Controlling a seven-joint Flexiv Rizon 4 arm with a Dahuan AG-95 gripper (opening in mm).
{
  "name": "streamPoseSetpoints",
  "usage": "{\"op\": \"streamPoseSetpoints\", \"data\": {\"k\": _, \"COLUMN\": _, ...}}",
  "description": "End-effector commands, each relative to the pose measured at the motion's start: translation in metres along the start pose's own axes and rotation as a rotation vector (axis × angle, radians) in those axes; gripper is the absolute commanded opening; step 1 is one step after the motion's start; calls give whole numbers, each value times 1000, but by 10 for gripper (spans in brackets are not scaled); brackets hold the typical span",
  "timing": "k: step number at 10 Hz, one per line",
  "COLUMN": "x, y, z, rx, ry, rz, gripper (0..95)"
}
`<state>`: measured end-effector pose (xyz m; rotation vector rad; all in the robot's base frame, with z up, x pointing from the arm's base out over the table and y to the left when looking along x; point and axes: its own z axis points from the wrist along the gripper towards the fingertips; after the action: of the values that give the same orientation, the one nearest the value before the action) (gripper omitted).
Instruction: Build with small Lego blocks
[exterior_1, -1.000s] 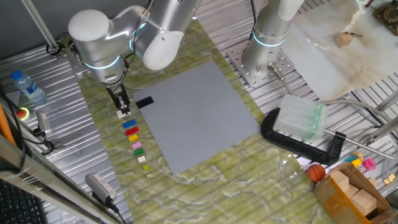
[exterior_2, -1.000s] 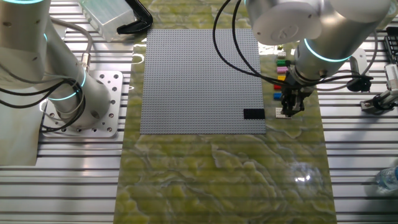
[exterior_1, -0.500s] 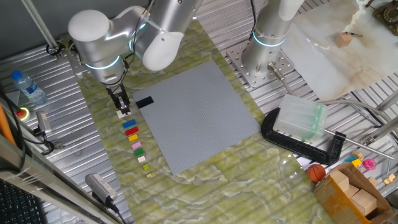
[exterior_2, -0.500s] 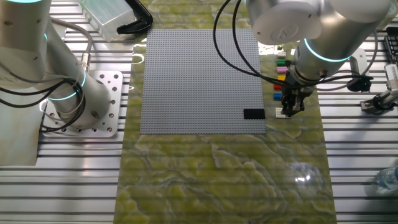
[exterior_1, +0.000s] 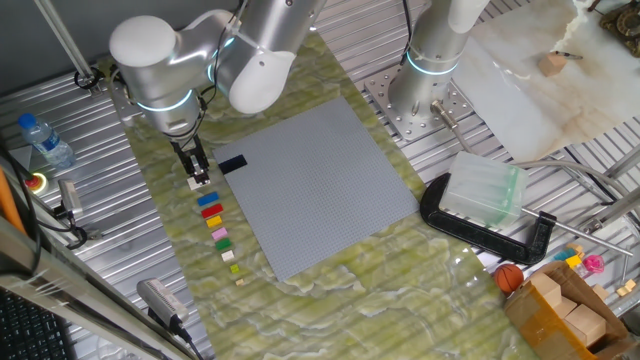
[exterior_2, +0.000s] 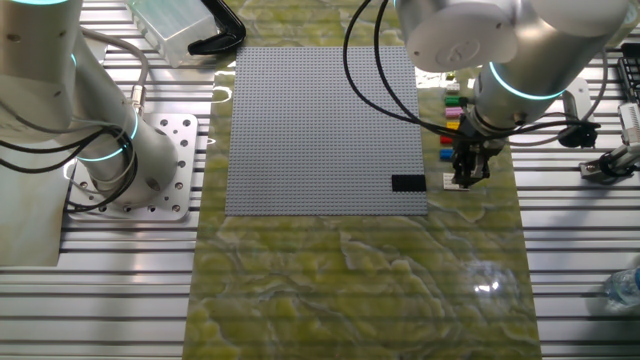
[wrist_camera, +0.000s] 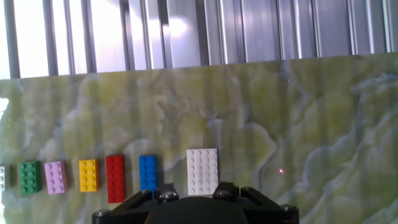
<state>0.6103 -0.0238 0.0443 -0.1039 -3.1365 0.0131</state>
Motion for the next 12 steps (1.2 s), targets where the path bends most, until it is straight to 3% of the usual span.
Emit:
{"op": "streamPoseSetpoints", "data": {"k": 1, "x": 0, "y": 0, "z": 0, "rx": 0, "ry": 1, "rz": 0, "gripper": 380}}
{"op": "streamPoseSetpoints", "data": {"k": 4, "x": 0, "y": 0, "z": 0, "rx": 0, "ry": 1, "rz": 0, "gripper": 380}}
{"op": "streamPoseSetpoints", "data": {"k": 5, "x": -10, "y": -38, "z": -2, "rx": 60, "ry": 53, "rz": -18, "gripper": 380}}
{"op": "streamPoseSetpoints", "data": {"k": 6, "x": -7, "y": -42, "z": -2, "rx": 56, "ry": 49, "rz": -26, "gripper": 0}}
{"op": "streamPoseSetpoints", "data": {"k": 10, "x": 0, "y": -38, "z": -12, "rx": 34, "ry": 44, "rz": -50, "gripper": 0}}
{"op": "streamPoseSetpoints", "data": {"k": 11, "x": 2, "y": -31, "z": -12, "rx": 1, "ry": 37, "rz": -45, "gripper": 0}}
{"op": "streamPoseSetpoints", "data": {"k": 12, "x": 4, "y": -26, "z": -10, "rx": -8, "ry": 34, "rz": -36, "gripper": 0}}
